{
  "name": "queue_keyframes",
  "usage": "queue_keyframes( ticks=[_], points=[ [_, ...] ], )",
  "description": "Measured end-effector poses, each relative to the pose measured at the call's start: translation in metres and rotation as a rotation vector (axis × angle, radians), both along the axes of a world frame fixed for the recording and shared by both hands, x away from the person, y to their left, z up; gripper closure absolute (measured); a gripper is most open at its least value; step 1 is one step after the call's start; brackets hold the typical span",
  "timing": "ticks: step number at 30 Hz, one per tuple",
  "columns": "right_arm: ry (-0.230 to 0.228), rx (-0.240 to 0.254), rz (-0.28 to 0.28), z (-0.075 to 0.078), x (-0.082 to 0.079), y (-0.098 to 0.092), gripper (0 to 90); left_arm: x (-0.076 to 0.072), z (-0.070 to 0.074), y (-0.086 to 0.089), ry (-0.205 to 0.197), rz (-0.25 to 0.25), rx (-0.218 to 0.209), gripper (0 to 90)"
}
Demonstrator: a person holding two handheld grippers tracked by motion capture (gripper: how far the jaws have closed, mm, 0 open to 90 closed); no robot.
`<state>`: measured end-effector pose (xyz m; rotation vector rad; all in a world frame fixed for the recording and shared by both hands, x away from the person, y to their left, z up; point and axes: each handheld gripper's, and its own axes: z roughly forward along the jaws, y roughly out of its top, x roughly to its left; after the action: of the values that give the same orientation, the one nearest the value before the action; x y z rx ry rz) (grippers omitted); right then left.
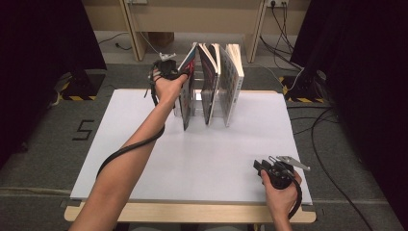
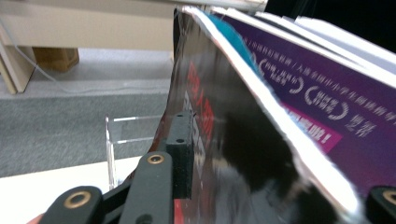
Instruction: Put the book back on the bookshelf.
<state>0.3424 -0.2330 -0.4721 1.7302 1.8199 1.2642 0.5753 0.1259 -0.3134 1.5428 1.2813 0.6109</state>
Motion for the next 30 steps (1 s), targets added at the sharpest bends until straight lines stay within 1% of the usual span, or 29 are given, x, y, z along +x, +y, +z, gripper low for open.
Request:
queue_keyframes(
  ticks=[1, 2, 3, 5, 6, 7, 9, 11, 12, 13, 16, 17, 19, 20, 21, 22, 24, 25, 26, 27, 28, 29, 30],
  points=[
    [0.001, -0.001, 0.0, 0.0, 0.0, 0.0, 61.0, 0.001, -0.001, -0.001, 0.011, -0.004, 0.002, 68.9],
    [0.001, -0.001, -0.001, 0.0, 0.0, 0.0, 61.0, 0.003, -0.002, -0.002, 0.042, -0.01, -0.018, 73.0],
    [0.002, -0.001, -0.001, 0.0, 0.0, 0.0, 60.9, 0.004, -0.003, -0.003, 0.057, -0.012, -0.016, 79.1],
    [0.002, -0.009, 0.004, 0.0, 0.0, -0.001, 60.8, 0.004, -0.002, -0.004, 0.063, -0.017, 0.002, 85.1],
    [0.011, 0.0, 0.004, 0.0, 0.0, 0.0, 60.9, 0.004, -0.001, -0.004, 0.064, -0.016, 0.012, 85.7],
    [0.014, 0.0, 0.007, 0.0, 0.0, 0.0, 60.9, 0.004, -0.001, -0.003, 0.066, -0.014, 0.013, 86.0],
    [0.019, 0.0, 0.008, -0.001, 0.001, 0.0, 61.0, 0.003, -0.001, 0.0, 0.079, -0.014, -0.003, 86.1],
    [0.023, -0.004, 0.01, -0.002, 0.001, 0.001, 61.0, 0.002, -0.001, 0.004, 0.069, -0.01, 0.009, 86.3],
    [0.015, -0.015, 0.014, -0.002, 0.001, 0.0, 61.0, 0.001, -0.001, 0.007, 0.066, -0.006, 0.01, 86.3],
    [0.019, -0.002, 0.013, -0.002, 0.001, 0.001, 61.0, 0.0, -0.001, 0.009, 0.06, -0.004, 0.013, 86.3],
    [0.018, -0.015, 0.014, -0.002, 0.001, 0.001, 61.0, -0.004, -0.001, 0.019, 0.03, -0.005, 0.018, 86.4],
    [0.02, -0.013, 0.013, -0.002, 0.001, 0.001, 61.0, -0.005, -0.001, 0.021, 0.02, -0.005, 0.022, 86.5],
    [0.029, -0.002, 0.007, -0.002, 0.001, 0.003, 61.2, -0.007, 0.0, 0.026, -0.012, -0.003, 0.03, 86.6],
    [0.019, -0.015, 0.012, -0.002, 0.001, 0.002, 61.2, -0.009, 0.0, 0.028, -0.037, -0.004, 0.044, 86.6],
    [0.021, -0.006, 0.007, -0.002, 0.001, 0.003, 61.3, -0.01, 0.0, 0.028, -0.054, -0.005, 0.053, 86.6],
    [0.018, -0.006, 0.007, -0.002, 0.001, 0.003, 61.3, -0.011, 0.0, 0.029, -0.083, -0.01, 0.057, 86.6],
    [0.014, -0.007, 0.006, -0.002, 0.001, 0.003, 61.4, -0.013, -0.001, 0.031, -0.133, 0.007, 0.068, 86.6],
    [0.014, -0.008, 0.006, -0.002, 0.001, 0.003, 61.5, -0.013, -0.001, 0.032, -0.148, 0.012, 0.065, 86.6],
    [0.022, -0.008, 0.008, -0.002, 0.001, 0.003, 61.5, -0.014, -0.002, 0.033, -0.163, 0.022, 0.049, 86.6],
    [0.019, -0.016, 0.01, -0.002, 0.001, 0.002, 61.5, -0.014, -0.004, 0.035, -0.18, 0.034, 0.052, 86.6],
    [0.024, -0.01, 0.009, -0.002, 0.001, 0.003, 61.5, -0.015, -0.007, 0.036, -0.187, 0.044, 0.058, 86.6],
    [0.022, -0.013, 0.011, -0.003, 0.001, 0.002, 61.5, -0.015, -0.01, 0.037, -0.187, 0.05, 0.053, 86.5],
    [0.021, -0.013, 0.012, -0.003, 0.001, 0.002, 61.5, -0.014, -0.016, 0.039, -0.18, 0.059, 0.049, 86.5]
  ],
)
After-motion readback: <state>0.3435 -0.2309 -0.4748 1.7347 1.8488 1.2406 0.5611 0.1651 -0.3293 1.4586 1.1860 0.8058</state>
